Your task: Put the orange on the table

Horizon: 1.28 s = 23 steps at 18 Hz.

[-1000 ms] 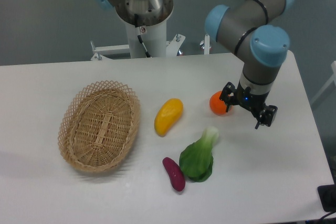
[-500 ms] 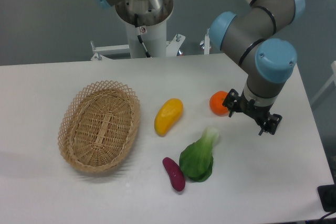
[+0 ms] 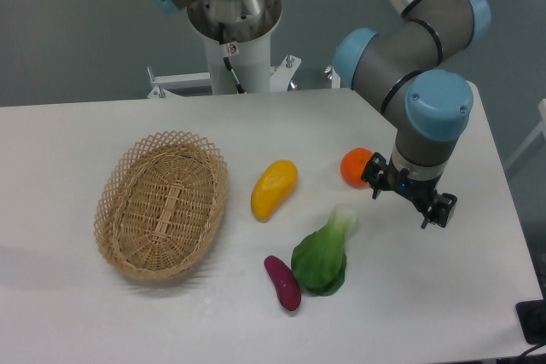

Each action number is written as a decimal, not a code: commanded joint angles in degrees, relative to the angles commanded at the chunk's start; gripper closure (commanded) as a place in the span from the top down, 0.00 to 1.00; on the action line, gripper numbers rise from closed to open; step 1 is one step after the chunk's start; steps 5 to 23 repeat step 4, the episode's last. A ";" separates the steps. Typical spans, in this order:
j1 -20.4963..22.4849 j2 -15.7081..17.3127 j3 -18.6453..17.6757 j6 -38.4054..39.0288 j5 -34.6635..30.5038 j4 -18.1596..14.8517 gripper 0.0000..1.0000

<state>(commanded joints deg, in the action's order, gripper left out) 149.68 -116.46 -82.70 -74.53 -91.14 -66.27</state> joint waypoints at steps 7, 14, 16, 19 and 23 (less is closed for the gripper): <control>0.00 0.00 0.00 0.17 -0.09 0.00 1.00; 0.00 0.00 0.00 0.17 -0.09 0.00 1.00; 0.00 0.00 0.00 0.17 -0.09 0.00 1.00; 0.00 0.00 0.00 0.17 -0.09 0.00 1.00; 0.00 0.00 0.00 0.17 -0.09 0.00 1.00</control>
